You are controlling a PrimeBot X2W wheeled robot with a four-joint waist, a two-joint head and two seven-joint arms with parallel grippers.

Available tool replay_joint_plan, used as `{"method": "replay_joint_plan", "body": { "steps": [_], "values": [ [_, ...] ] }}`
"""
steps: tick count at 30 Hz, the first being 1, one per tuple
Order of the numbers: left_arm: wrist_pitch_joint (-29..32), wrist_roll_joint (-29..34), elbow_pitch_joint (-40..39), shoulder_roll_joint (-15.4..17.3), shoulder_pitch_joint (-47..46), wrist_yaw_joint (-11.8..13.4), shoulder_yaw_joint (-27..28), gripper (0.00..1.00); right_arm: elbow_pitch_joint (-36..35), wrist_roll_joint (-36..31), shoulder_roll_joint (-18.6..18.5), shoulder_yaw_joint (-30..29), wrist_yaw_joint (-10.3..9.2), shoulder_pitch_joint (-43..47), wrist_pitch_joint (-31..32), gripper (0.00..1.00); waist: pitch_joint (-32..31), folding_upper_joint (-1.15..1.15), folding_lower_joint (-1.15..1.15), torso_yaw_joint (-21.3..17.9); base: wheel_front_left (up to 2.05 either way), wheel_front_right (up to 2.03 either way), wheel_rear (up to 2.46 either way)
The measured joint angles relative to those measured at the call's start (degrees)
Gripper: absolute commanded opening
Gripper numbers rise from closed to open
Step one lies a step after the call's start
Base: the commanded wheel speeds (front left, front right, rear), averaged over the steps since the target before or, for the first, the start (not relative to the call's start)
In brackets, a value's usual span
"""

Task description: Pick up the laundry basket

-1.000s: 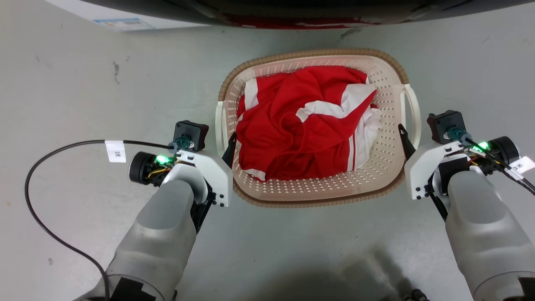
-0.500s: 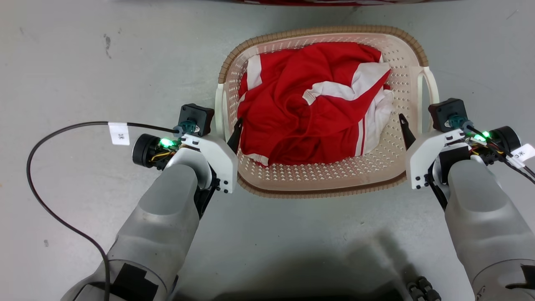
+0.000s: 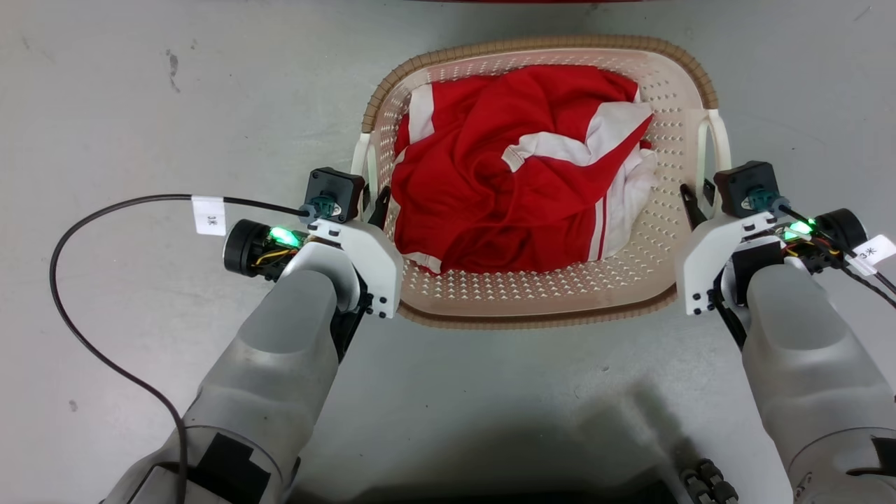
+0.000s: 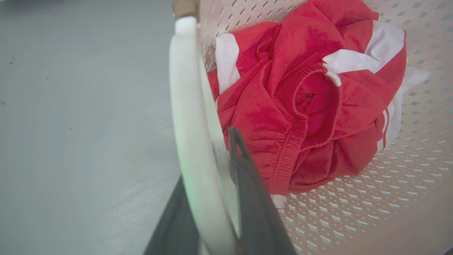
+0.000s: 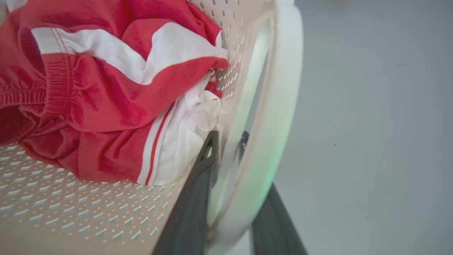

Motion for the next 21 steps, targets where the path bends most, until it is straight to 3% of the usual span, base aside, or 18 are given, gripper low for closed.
{"method": "replay_joint_plan", "body": {
  "steps": [10, 21],
  "values": [
    [0.32, -3.45, 0.87, 0.48, 0.79, 0.07, -2.53, 0.0, 1.55, 0.83, 0.36, 2.03, 0.0, 0.36, 0.02, 0.0, -3.33, 0.0, 0.0, 0.21, 0.0, 0.0, 0.0],
    [2.92, -8.69, 1.26, 0.51, 5.59, 0.08, -5.91, 0.0, 3.05, 4.28, 0.24, 7.16, 0.0, 4.85, 1.07, 0.0, -12.14, 0.0, 0.0, 0.81, 0.0, 0.0, 0.0]
  ]
}}
